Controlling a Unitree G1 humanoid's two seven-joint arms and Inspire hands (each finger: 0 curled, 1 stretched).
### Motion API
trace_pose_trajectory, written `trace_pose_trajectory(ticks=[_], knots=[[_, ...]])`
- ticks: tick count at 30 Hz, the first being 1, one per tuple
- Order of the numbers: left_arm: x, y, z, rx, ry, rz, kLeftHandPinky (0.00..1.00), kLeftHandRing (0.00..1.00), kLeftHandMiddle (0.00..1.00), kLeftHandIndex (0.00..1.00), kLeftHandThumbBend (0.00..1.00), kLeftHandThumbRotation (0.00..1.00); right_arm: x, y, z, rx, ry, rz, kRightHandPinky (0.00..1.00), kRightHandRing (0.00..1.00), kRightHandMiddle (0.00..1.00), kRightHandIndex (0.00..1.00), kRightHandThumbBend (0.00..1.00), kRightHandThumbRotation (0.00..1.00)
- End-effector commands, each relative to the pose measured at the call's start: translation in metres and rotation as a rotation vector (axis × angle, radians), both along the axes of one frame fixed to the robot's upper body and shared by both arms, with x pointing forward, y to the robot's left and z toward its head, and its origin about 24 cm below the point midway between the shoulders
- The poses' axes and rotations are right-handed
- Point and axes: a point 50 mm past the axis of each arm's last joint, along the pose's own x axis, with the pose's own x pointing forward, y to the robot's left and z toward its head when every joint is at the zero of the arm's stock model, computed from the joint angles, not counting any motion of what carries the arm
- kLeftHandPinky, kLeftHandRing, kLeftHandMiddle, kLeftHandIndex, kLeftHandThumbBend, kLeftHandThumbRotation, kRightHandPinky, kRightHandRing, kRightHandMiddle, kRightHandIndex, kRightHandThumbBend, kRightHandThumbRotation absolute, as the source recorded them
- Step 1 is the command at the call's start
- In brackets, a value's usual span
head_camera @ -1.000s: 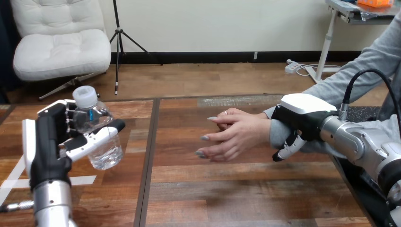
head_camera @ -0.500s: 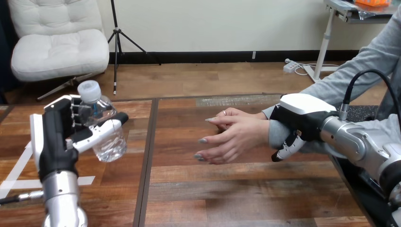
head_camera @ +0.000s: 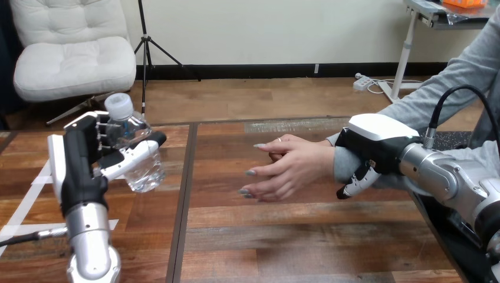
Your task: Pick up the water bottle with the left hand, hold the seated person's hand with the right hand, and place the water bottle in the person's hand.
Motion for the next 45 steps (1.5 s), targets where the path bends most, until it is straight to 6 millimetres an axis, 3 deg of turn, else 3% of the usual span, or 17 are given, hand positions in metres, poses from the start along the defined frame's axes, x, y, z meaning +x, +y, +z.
trace_pose_trajectory(ticks=[1,23,45], knots=[[0.028,-0.007,0.036,0.028,-0.155,-0.032,0.32,0.35,0.41,0.42,0.7,0.0,0.012,0.009,0.033,0.085,-0.135,0.03,0.19,0.23,0.28,0.29,0.71,0.0],[0.045,-0.004,0.037,0.033,-0.137,-0.036,0.34,0.38,0.42,0.43,0.72,0.0,0.011,0.011,0.032,0.092,-0.138,0.031,0.18,0.22,0.27,0.29,0.71,0.0],[0.046,-0.021,0.034,0.003,-0.12,-0.098,0.34,0.36,0.41,0.43,0.72,0.0,0.012,0.013,0.034,0.089,-0.151,0.045,0.19,0.23,0.28,0.29,0.73,0.0]])
